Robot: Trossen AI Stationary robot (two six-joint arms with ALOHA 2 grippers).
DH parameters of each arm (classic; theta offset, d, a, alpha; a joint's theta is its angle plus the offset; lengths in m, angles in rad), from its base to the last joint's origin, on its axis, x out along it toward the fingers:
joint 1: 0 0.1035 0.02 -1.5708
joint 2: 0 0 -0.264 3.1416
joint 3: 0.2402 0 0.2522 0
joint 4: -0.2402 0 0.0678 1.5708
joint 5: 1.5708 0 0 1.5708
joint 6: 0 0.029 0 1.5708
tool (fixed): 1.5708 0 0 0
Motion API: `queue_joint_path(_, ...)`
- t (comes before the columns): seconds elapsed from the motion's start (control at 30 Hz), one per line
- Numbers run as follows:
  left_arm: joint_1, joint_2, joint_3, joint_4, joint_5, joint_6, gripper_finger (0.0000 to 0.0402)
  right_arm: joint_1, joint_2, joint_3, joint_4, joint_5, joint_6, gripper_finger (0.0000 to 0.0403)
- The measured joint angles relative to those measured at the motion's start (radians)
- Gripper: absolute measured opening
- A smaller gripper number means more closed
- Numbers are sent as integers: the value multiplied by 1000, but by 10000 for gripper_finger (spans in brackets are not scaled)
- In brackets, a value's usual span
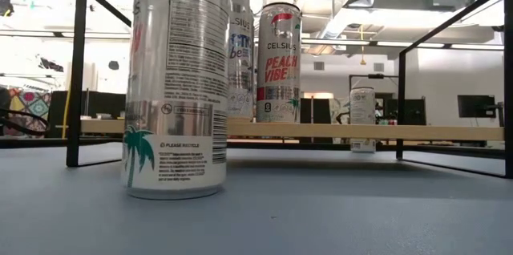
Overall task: Place canned beverage on shelf
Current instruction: Put the pink soda can on the shelf aligned with the other pink soda cans
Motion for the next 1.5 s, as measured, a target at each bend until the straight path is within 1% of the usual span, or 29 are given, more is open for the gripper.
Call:
queue_joint_path(0.13,-38,-37,1,-27,-94,-87,361,-5,44,-3,164,73,-125,221)
queue_joint_path(0.2,-57,-48,1,-27,-124,-99,361,-11,78,-3,252,86,-180,221)
queue_joint_path(0.27,-75,-59,1,-28,-123,-100,362,-21,123,-3,336,82,-240,221)
queue_joint_path(0.37,-112,-67,1,-45,-124,-112,362,-34,197,-2,459,44,-338,221)
queue_joint_path(0.43,-134,-71,1,-67,-124,-133,362,-45,239,24,491,33,-369,221)
queue_joint_path(0.57,-174,-80,1,-130,-154,-193,362,-67,301,113,460,18,-406,227)
queue_joint_path(0.67,-198,-80,1,-169,-190,-225,362,-81,338,178,450,41,-411,245)
queue_joint_path(0.77,-224,-80,1,-195,-237,-251,362,-86,356,217,449,57,-448,275)
queue_joint_path(0.87,-241,-80,1,-201,-257,-269,362,-93,374,228,447,65,-452,311)
queue_joint_path(0.97,-254,-80,1,-221,-280,-280,362,-102,382,226,416,52,-379,348)
queue_joint_path(1.07,-262,-80,1,-239,-295,-282,362,-114,393,228,391,65,-331,371)
queue_joint_path(1.27,-262,-80,1,-248,-322,-282,362,-134,424,227,392,57,-305,379)
queue_joint_path(1.5,-262,-80,1,-250,-333,-281,362,-152,425,227,304,41,-207,379)
